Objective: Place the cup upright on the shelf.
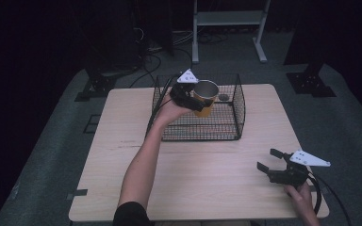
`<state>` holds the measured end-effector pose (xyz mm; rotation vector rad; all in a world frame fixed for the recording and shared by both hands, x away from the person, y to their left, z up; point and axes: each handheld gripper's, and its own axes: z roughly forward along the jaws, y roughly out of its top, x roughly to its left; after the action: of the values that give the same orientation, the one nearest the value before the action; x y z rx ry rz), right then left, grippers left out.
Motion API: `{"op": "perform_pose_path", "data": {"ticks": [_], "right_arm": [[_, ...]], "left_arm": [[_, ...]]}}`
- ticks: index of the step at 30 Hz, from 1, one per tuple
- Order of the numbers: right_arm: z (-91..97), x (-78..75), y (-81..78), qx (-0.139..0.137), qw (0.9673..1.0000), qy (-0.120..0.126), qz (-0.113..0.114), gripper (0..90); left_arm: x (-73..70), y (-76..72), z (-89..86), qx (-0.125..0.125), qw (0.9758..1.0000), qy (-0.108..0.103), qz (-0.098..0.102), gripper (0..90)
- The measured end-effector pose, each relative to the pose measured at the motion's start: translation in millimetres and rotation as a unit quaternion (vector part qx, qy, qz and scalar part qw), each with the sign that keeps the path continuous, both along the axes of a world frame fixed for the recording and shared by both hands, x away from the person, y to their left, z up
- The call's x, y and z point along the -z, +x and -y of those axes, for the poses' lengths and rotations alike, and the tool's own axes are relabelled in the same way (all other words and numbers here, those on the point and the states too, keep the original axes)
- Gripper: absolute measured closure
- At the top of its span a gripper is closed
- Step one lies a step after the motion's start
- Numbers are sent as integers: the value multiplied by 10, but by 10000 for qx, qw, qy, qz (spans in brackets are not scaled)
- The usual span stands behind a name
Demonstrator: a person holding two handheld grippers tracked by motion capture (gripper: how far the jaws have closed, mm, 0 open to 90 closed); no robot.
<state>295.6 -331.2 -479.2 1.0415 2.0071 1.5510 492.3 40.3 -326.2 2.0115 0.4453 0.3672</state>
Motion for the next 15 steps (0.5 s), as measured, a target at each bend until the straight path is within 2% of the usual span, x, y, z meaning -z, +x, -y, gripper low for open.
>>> {"op": "perform_pose_path", "data": {"ticks": [5,9,15], "right_arm": [[0,0,0,-4,10000,-4,3,129],[1,0,1,-9,10000,4,0,129],[2,0,0,-7,10000,10,-2,129]], "left_arm": [[51,88,9,16,9999,-79,-80,144],[103,157,23,10,9999,-14,-163,144],[163,232,31,24,9997,-62,-246,143]]}}
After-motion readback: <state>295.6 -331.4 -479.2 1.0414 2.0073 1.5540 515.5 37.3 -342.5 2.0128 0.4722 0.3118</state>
